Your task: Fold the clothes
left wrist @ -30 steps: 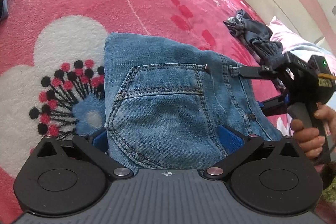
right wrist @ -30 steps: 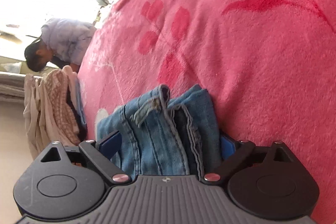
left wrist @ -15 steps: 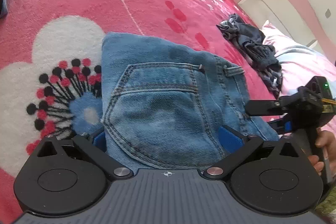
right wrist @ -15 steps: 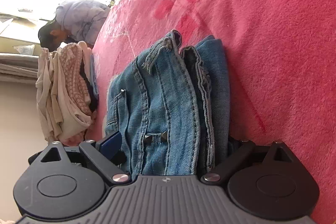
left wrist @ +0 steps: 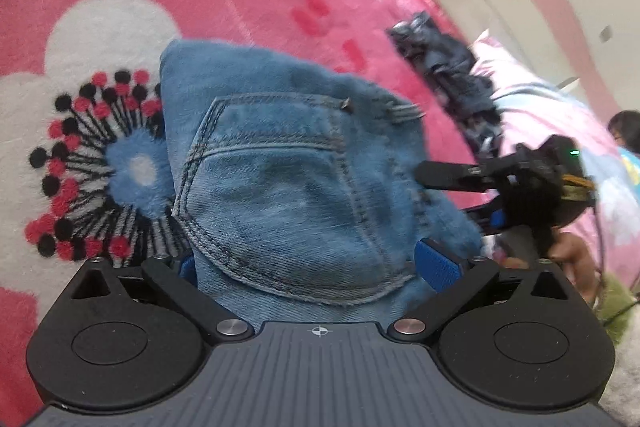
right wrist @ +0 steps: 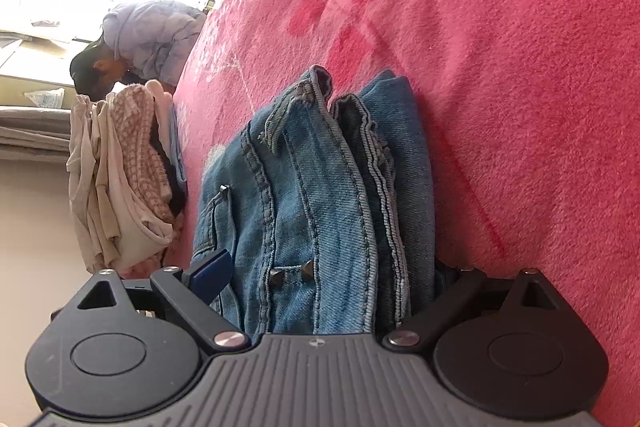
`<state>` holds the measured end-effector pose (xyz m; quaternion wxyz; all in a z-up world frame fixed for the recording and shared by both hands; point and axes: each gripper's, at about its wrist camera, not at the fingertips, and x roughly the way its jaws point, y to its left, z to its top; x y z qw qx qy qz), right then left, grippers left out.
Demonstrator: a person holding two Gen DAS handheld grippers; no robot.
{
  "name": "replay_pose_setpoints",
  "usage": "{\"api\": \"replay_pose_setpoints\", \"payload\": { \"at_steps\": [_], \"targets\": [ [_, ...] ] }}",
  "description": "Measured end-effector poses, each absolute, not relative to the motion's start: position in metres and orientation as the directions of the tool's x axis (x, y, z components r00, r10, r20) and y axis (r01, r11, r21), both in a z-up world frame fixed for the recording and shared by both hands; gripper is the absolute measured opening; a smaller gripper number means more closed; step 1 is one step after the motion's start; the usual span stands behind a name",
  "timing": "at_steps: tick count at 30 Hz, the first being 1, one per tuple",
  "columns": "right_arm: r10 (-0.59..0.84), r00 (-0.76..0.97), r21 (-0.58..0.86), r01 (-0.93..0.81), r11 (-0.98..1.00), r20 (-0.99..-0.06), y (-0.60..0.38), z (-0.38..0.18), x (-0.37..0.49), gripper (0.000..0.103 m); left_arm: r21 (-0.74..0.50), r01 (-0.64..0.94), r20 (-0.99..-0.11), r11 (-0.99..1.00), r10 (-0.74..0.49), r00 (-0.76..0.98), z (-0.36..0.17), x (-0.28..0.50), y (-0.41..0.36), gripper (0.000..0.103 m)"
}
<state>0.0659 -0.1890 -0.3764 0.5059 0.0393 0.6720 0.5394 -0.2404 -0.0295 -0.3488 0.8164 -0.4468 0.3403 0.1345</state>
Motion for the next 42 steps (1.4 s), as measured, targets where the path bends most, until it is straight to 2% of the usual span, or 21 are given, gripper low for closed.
{"api": "replay_pose_setpoints", "payload": {
  "at_steps": [5, 14, 20, 25, 29, 31, 35, 39, 42],
  "targets": [
    [0.598, -0.483, 0.763, -0.493, 0.418, -0.64, -0.188, -0.377, 0.065, 0.097, -0.656, -0.53, -0.666, 0.537, -0.081, 0.742, -0.353, -0.228, -0.019, 0.102],
    [0.601, -0.479, 0.763, -0.492, 0.42, -0.639, -0.187, -0.378, 0.064, 0.097, -0.831, -0.51, -0.537, 0.22, -0.084, 0.839, -0.374, -0.238, 0.022, 0.102],
    [0.598, -0.477, 0.759, -0.497, 0.421, -0.644, -0.186, -0.378, 0.063, 0.097, -0.834, -0.483, -0.52, 0.269, -0.085, 0.85, -0.371, -0.24, 0.013, 0.102],
    [0.561, -0.465, 0.718, -0.563, 0.41, -0.685, -0.178, -0.372, 0.056, 0.097, -0.845, -0.469, -0.505, 0.257, -0.096, 0.858, -0.365, -0.245, 0.011, 0.1],
    [0.55, -0.466, 0.707, -0.589, 0.392, -0.693, -0.176, -0.372, 0.054, 0.097, -0.924, -0.348, -0.363, 0.157, -0.082, 0.928, -0.358, -0.258, 0.008, 0.098],
    [0.56, -0.475, 0.722, -0.57, 0.392, -0.679, -0.179, -0.374, 0.057, 0.097, -0.933, -0.31, -0.33, 0.181, -0.093, 0.939, -0.352, -0.256, 0.005, 0.099],
    [0.571, -0.482, 0.736, -0.555, 0.387, -0.664, -0.182, -0.376, 0.06, 0.097, -0.925, -0.315, -0.344, 0.21, -0.116, 0.932, -0.357, -0.249, 0.001, 0.1],
    [0.57, -0.482, 0.735, -0.559, 0.384, -0.665, -0.182, -0.375, 0.06, 0.097, -0.932, -0.331, -0.351, 0.147, -0.146, 0.925, -0.377, -0.251, 0.002, 0.099],
    [0.571, -0.488, 0.74, -0.554, 0.381, -0.66, -0.183, -0.376, 0.062, 0.097, -0.921, -0.335, -0.369, 0.197, -0.174, 0.913, -0.372, -0.249, -0.007, 0.099]
  ]
}}
